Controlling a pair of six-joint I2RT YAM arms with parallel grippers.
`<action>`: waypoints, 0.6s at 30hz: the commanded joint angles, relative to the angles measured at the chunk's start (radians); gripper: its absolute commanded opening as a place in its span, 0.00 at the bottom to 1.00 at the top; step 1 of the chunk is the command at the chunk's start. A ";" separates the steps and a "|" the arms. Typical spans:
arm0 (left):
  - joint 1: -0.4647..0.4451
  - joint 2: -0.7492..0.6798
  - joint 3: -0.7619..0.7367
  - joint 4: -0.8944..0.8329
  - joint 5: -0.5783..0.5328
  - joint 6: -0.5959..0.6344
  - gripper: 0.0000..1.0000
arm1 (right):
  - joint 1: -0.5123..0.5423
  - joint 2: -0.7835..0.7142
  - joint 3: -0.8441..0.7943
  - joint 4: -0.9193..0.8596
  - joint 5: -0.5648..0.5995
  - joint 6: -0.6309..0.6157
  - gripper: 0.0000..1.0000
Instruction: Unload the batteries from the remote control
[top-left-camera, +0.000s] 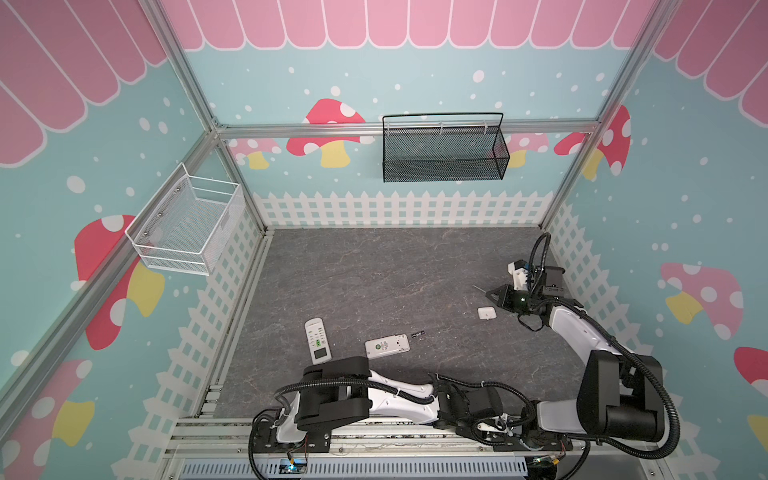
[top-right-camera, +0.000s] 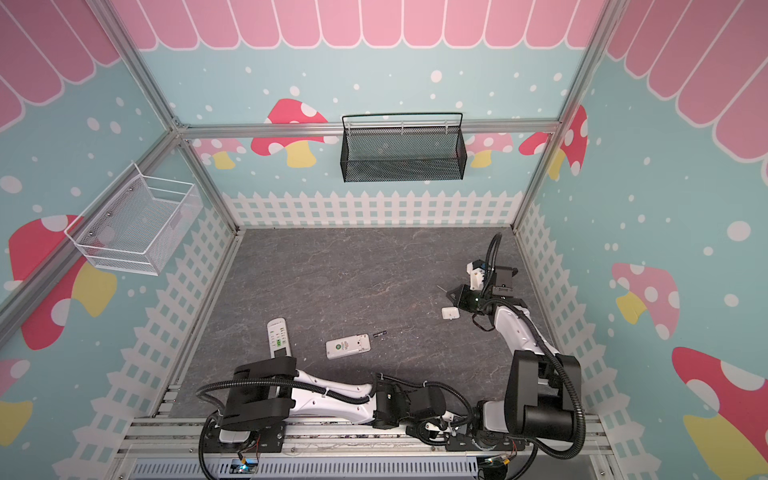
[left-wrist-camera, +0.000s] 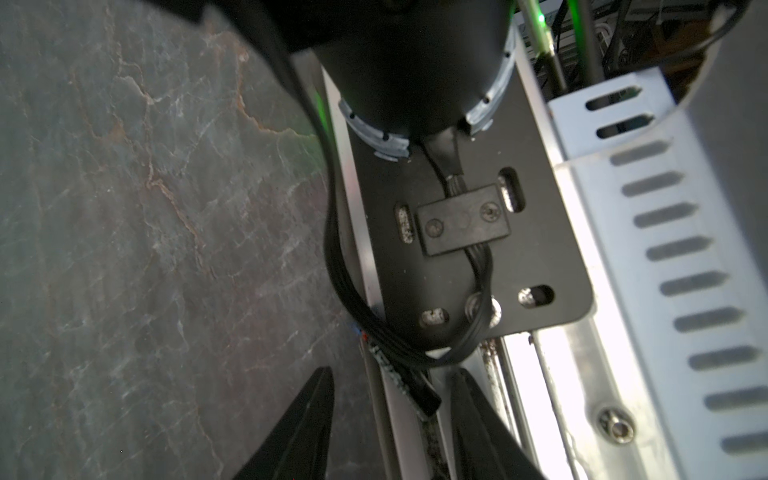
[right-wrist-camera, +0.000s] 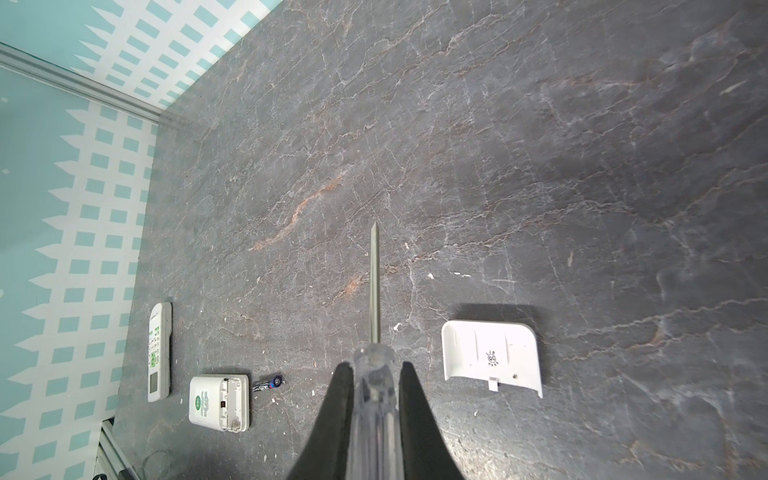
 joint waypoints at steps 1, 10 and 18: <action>0.011 0.030 0.015 0.015 -0.004 -0.010 0.35 | -0.008 0.022 0.034 -0.020 -0.016 -0.019 0.00; 0.051 0.043 0.023 0.042 -0.068 -0.006 0.27 | -0.010 0.058 0.086 -0.033 -0.025 -0.026 0.00; 0.123 0.016 0.000 0.034 -0.052 0.009 0.07 | -0.011 0.074 0.101 -0.024 -0.024 -0.024 0.00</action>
